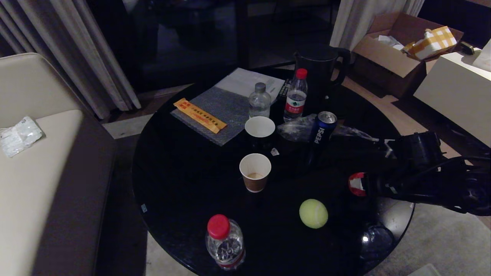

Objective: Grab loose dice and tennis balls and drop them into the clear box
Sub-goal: Pick up toys out of the box, then put the toys in the box

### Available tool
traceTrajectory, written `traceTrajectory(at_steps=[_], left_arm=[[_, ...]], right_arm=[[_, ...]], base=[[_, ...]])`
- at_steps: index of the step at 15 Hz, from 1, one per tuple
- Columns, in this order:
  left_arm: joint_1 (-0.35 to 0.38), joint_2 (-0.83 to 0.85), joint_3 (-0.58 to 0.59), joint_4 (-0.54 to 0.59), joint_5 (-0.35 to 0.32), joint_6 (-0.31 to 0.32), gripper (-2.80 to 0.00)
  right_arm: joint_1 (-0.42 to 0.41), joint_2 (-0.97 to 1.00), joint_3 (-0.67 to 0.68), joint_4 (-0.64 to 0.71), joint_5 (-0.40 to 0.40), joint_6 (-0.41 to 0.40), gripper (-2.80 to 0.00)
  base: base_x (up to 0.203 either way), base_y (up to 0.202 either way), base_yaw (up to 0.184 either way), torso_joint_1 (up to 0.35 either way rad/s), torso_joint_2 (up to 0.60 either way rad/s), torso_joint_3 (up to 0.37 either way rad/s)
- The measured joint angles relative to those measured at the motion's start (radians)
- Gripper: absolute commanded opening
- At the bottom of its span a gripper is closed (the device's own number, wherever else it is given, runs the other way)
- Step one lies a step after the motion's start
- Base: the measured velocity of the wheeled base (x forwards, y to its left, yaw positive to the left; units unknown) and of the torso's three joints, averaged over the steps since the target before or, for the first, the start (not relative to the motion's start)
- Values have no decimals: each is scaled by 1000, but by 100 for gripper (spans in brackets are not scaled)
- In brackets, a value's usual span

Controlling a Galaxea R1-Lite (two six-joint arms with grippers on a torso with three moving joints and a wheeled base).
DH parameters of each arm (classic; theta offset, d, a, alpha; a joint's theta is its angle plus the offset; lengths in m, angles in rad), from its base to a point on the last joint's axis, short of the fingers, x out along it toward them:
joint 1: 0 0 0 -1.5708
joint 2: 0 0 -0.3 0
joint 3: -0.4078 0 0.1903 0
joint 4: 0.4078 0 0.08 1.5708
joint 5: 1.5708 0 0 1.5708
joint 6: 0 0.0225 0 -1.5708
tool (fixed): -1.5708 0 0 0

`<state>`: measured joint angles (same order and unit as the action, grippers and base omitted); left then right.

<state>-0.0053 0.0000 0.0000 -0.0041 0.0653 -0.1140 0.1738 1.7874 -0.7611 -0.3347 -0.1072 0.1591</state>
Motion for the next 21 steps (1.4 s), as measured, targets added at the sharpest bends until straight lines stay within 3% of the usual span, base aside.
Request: traceTrajectory(at_steps=[5,9,15,21], left_arm=[[0,0,0,0,0,0,-280],[0,0,0,0,0,0,-280],[0,0,0,0,0,0,-280],[0,0,0,0,0,0,-280]], right_arm=[[1,32,-21,1,-8,-2,-280],[-1,-59,15,32,-9,-2,-280],[-11,-483,201,273,-26,-15,-280],[-102,-1064,506,426,-8,-76,-280]], base=[[0,0,0,0,0,0],[0,0,0,0,0,0],[0,0,0,0,0,0],[0,0,0,0,0,0]])
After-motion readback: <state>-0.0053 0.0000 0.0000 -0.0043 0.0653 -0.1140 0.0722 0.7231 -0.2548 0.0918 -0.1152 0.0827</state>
